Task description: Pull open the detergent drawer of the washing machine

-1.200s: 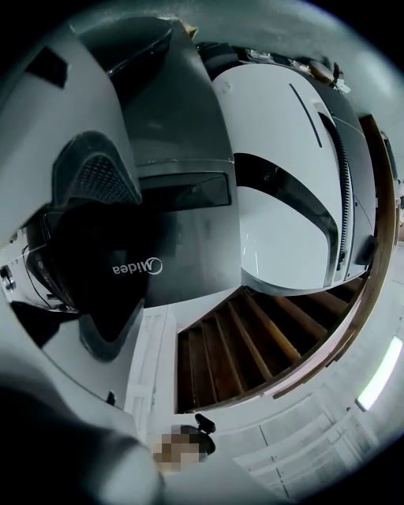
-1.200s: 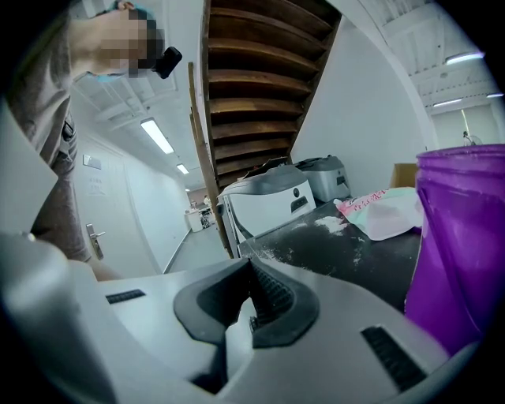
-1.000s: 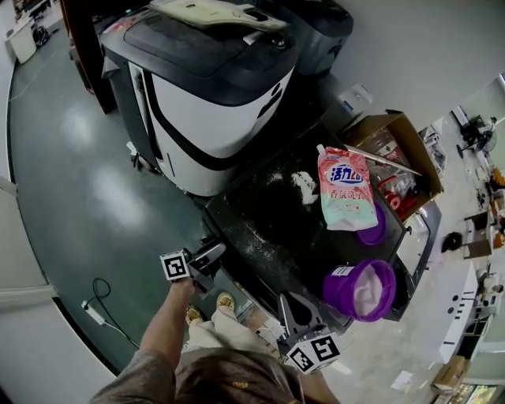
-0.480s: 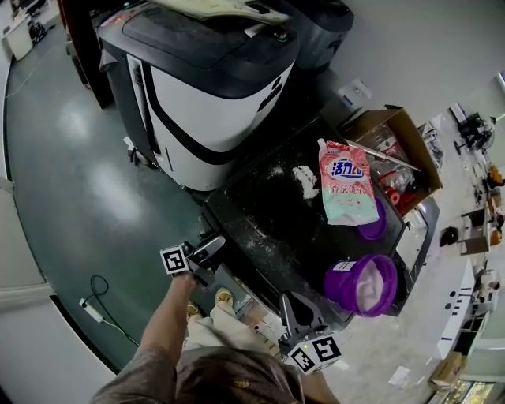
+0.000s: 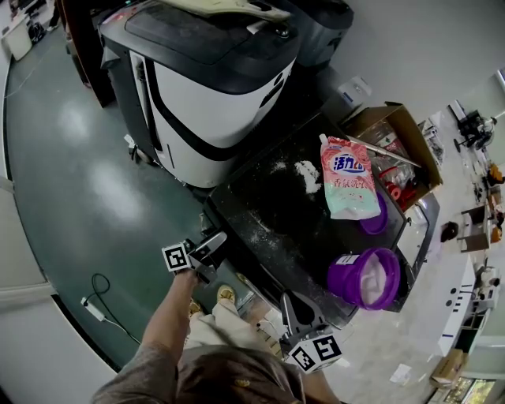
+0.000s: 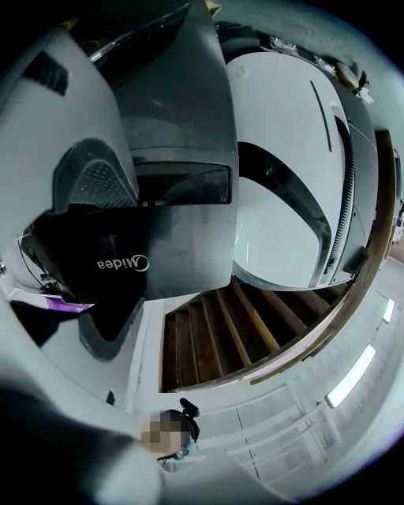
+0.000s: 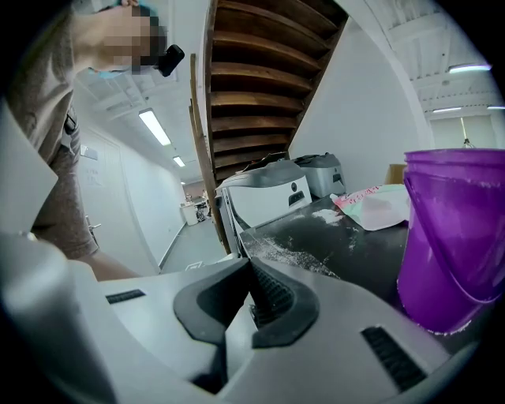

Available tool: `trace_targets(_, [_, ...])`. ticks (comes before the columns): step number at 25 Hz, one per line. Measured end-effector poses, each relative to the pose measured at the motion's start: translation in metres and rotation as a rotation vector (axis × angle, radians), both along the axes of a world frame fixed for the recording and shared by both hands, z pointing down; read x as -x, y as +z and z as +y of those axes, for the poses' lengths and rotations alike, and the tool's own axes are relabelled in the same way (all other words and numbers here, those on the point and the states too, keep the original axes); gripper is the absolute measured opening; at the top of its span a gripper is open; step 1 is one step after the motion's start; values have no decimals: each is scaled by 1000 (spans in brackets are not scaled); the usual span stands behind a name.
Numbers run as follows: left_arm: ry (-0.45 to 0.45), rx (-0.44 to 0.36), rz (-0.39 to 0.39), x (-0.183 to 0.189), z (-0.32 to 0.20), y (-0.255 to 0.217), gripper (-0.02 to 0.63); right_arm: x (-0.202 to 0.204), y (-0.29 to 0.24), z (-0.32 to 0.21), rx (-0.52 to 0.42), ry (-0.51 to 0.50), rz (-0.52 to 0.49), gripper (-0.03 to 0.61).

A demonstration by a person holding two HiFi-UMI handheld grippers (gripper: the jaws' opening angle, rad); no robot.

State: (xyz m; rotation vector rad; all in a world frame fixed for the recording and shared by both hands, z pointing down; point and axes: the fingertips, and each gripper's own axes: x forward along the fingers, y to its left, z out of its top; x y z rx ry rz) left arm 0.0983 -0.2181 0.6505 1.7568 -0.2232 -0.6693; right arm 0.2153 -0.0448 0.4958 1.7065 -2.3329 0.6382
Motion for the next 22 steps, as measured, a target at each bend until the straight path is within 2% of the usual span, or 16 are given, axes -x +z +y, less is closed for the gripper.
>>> trace_targets(22, [-12,19,16,55,42,2,353,41,5,10,3,-38,-10,2])
